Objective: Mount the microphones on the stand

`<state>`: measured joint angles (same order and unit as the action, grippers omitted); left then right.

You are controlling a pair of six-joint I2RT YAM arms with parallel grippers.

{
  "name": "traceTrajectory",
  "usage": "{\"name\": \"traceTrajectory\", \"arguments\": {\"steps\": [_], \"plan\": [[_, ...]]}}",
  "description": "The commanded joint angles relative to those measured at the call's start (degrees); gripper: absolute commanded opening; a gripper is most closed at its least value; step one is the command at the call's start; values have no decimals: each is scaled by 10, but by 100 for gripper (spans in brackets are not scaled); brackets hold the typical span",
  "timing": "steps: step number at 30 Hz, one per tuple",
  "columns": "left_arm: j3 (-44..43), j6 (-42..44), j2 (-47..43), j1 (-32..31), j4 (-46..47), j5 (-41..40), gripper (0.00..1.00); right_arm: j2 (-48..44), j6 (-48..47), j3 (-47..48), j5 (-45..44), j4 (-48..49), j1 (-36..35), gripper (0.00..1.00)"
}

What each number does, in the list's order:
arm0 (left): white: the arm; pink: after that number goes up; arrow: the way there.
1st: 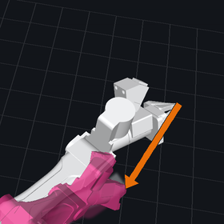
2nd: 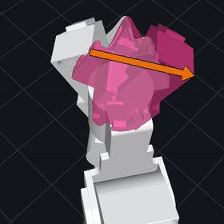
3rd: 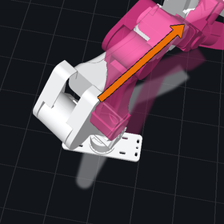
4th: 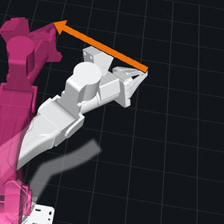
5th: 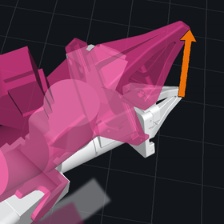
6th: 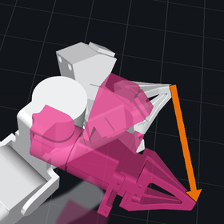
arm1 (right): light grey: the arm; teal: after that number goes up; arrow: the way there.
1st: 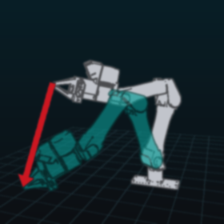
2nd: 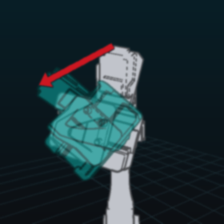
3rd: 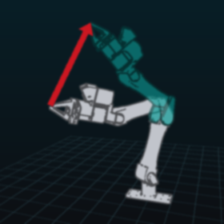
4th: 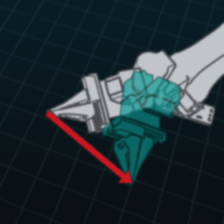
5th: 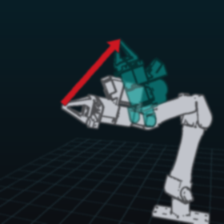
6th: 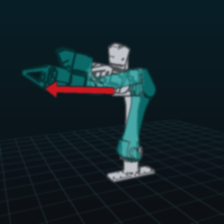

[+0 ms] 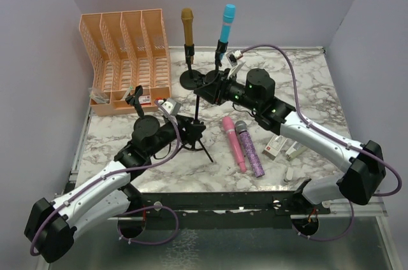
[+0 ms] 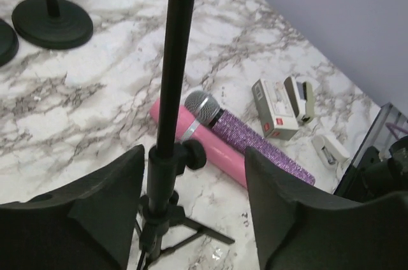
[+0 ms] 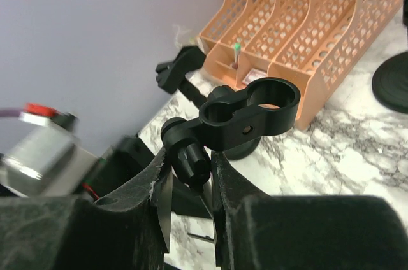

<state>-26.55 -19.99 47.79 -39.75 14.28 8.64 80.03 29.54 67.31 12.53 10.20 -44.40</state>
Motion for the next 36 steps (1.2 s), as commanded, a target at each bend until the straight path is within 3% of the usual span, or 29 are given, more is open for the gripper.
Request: {"name": "traceTrajectory", "arguments": {"steps": [1,7,11,18,21,22,24,26,30,36], "plan": [[-4,-7,-37,-1,51,-8,67,-29,12,-35,49,45,2,18],[-16,-23,-12,-1,76,-19,69,-36,29,-60,78,69,2,18],[-35,-31,24,-1,83,-7,61,-36,32,-61,88,73,2,18],[-61,-21,68,-1,91,27,26,-32,32,-60,101,72,2,18],[-64,-15,72,-1,93,35,0,-32,29,-63,101,70,2,21],[-65,-14,71,-1,95,34,0,-34,28,-65,96,65,2,25],[-64,-12,68,0,99,30,0,-39,22,-76,97,62,2,47],[-66,-13,63,-1,101,19,0,-53,11,-92,104,61,2,60],[-68,-10,57,-1,102,20,0,-90,-22,-139,101,51,2,65],[-66,-10,53,-1,102,16,0,-149,-89,-246,138,82,2,65]]}}
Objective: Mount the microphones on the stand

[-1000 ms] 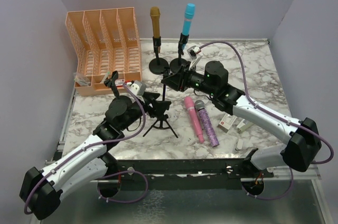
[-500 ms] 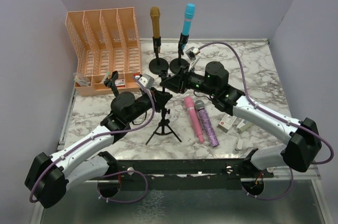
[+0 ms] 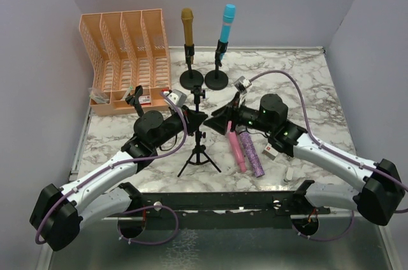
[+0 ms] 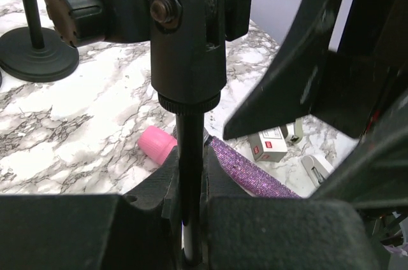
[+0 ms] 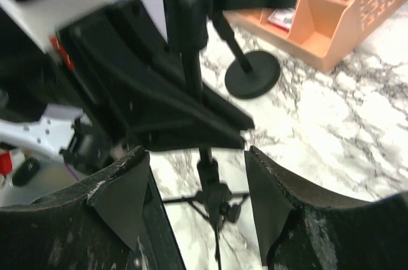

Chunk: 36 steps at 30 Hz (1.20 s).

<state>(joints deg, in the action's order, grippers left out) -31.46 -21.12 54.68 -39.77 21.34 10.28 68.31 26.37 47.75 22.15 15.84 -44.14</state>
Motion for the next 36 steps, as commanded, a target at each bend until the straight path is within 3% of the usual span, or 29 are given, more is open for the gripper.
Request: {"name": "traceTrajectory", "arguments": {"steps": [1,9,24,30,36], "plan": [[-18,2,-16,0,31,-2,0,-40,-66,-67,51,36,0,65],[-17,1,-23,0,32,9,0,10,-113,-91,128,61,-1,60],[-13,-2,-35,0,35,37,0,85,-44,-75,161,144,-1,50],[-11,-2,-40,0,38,41,0,96,15,-82,142,170,-1,21],[-3,3,-46,0,45,33,0,103,156,-88,86,195,0,6]]}}
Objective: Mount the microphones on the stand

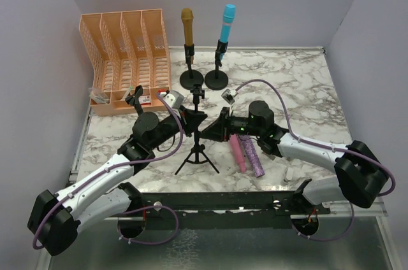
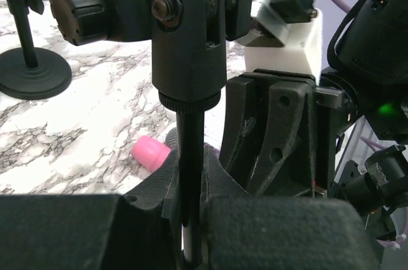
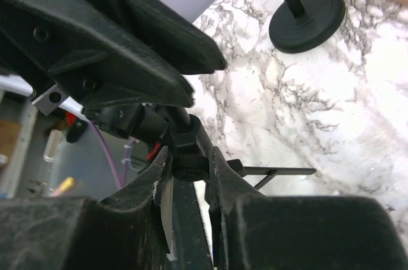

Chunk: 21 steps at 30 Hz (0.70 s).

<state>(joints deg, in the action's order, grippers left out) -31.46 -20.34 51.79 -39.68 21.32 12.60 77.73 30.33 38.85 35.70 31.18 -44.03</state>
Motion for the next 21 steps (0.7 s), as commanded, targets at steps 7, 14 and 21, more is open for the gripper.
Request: {"name": "traceTrajectory", "arguments": {"steps": [7,14,21], "plan": [[14,25,-32,-1,76,-31,0,2,415,17,-143,-89,2,1],[22,39,-39,-1,95,-50,0,-10,556,-8,-129,-39,2,24],[19,6,-38,-1,94,-52,0,-42,284,-9,-95,39,2,63]]}}
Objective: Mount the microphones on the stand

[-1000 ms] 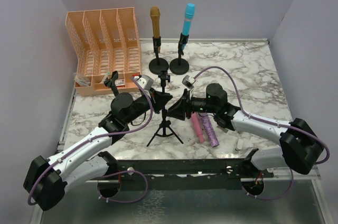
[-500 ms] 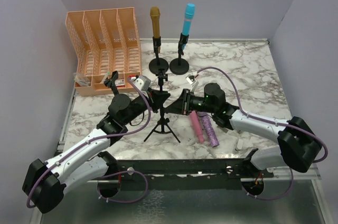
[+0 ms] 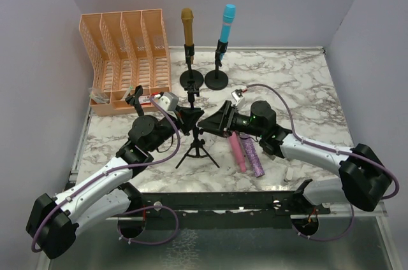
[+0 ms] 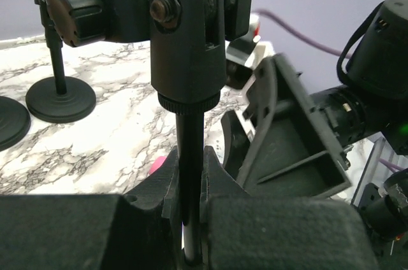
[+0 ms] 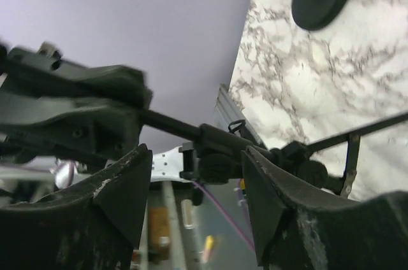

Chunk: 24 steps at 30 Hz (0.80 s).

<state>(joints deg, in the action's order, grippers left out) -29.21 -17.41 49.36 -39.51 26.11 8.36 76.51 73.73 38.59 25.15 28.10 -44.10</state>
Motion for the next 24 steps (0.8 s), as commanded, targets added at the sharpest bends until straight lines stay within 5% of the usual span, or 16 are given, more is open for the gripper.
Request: {"name": "traceTrajectory", "arguments": {"steps": [1,8,12,19,24], "plan": [[-4,-28,-12,-3,47,-8,0,-34,-199,-11,23,76,2,64],[-11,-53,-15,-3,46,19,0,-59,-493,23,72,-52,2,63],[-14,-59,-14,-3,46,32,0,-54,-583,52,83,-108,2,54],[-18,-63,-4,-3,45,45,0,-32,-614,75,127,-127,2,45],[-17,-60,-7,-4,45,37,0,-22,-595,73,146,-121,2,50]]}}
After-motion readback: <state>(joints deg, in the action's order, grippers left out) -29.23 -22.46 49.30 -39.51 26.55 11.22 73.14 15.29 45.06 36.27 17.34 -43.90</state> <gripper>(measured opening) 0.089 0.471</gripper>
